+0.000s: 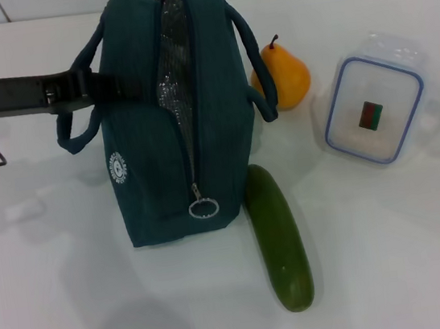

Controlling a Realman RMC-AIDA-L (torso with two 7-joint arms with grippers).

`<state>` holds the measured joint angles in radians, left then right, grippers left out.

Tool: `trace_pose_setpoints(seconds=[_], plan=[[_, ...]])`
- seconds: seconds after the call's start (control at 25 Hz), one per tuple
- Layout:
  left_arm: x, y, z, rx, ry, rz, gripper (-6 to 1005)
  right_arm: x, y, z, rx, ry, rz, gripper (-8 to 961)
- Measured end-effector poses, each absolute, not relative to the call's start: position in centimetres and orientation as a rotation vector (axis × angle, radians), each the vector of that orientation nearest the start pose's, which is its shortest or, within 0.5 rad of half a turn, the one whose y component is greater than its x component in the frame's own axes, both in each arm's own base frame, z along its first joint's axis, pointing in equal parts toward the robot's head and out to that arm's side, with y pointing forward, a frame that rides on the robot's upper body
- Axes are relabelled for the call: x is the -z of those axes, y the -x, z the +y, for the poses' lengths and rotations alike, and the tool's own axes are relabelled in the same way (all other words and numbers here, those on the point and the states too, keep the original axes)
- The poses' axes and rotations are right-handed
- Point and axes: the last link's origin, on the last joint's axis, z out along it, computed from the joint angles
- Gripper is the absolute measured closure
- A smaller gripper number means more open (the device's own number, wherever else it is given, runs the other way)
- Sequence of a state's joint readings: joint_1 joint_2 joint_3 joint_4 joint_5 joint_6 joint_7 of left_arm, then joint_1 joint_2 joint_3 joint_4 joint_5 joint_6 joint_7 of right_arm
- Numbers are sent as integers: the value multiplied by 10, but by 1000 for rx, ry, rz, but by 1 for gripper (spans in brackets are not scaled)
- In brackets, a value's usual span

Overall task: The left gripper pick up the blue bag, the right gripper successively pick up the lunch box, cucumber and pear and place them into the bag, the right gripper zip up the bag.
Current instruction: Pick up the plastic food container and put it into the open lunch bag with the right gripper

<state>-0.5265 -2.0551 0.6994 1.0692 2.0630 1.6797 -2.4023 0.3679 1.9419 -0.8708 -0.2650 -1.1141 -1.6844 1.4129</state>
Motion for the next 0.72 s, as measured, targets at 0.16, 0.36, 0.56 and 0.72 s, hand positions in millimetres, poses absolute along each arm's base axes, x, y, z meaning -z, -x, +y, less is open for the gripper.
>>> trace_pose_setpoints(seconds=[0.16,0.36,0.56,0.72], plan=[[-72,229,348,673,2455,-1536,964,-56,-301,305,-1363,2119,859,440],[-72,229,348,673,2454,-1537,964,-49,-295,318,-1292,2156,809,276],[-71,229,348,676,2453,-1539,963,-38,-284,330,-1250,2210,794,92],[-70,229,347,677,2452,-1541,963,-27,-277,337,-1210,2253,794,79]])
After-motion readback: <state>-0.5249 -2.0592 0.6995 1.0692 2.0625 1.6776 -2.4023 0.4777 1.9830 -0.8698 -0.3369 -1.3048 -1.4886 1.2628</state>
